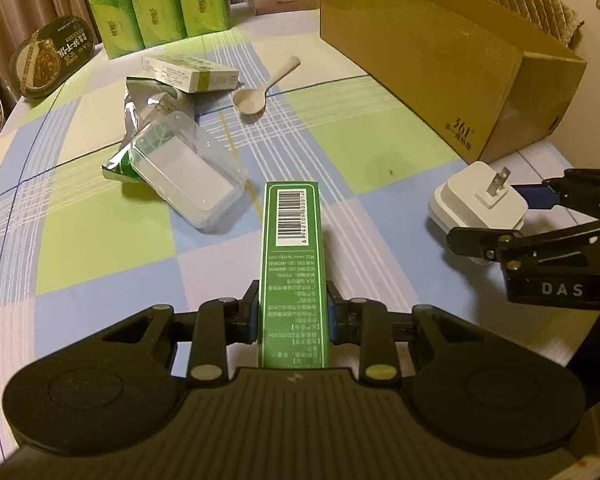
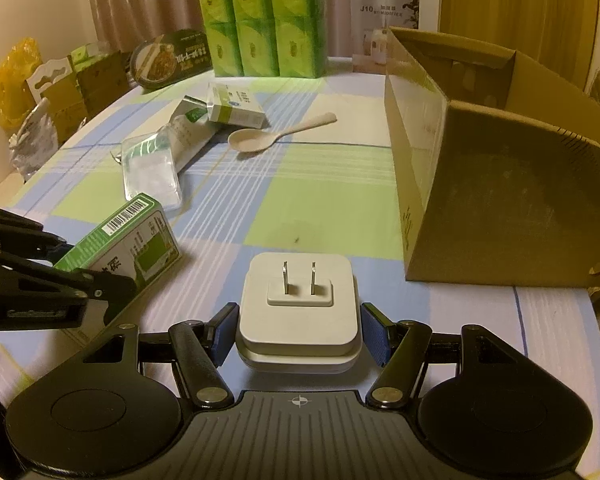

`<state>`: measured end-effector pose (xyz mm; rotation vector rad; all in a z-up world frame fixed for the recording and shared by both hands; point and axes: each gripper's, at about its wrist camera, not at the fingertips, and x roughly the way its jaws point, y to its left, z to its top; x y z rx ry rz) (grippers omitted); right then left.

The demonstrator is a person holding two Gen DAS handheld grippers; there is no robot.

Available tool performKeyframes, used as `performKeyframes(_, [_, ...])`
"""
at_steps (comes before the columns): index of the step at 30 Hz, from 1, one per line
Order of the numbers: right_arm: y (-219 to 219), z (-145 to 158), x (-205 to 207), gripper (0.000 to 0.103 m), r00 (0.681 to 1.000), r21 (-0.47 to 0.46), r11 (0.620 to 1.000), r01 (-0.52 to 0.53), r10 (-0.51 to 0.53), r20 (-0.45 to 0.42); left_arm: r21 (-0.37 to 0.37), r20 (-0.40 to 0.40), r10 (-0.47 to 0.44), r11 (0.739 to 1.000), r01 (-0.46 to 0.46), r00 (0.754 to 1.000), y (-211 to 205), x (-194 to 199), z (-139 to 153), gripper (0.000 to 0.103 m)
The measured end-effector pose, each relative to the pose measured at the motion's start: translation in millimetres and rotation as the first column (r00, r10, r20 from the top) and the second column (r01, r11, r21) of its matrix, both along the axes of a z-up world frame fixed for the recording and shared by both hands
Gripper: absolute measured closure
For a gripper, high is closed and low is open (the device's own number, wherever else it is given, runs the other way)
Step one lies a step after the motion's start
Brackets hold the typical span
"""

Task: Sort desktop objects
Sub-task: 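Carry the green medicine box and white plug adapter over the cardboard box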

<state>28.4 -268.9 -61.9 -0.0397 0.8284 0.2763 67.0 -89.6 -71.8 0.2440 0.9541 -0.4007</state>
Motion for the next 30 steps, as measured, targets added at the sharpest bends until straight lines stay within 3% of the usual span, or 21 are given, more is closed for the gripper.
performKeyframes(9, [-2, 4, 2, 0.041, 1.0, 0.009, 1.0, 0.005, -0.005, 0.016, 0.011, 0.018, -0.013, 1.0, 0.013, 1.0, -2, 2, -12, 0.078])
performKeyframes(30, [-1, 35, -9, 0.041, 0.996, 0.011, 1.0, 0.013, -0.014, 0.093, -0.064, 0.089, -0.001, 0.998, 0.007, 0.996, 1, -14, 34, 0.078])
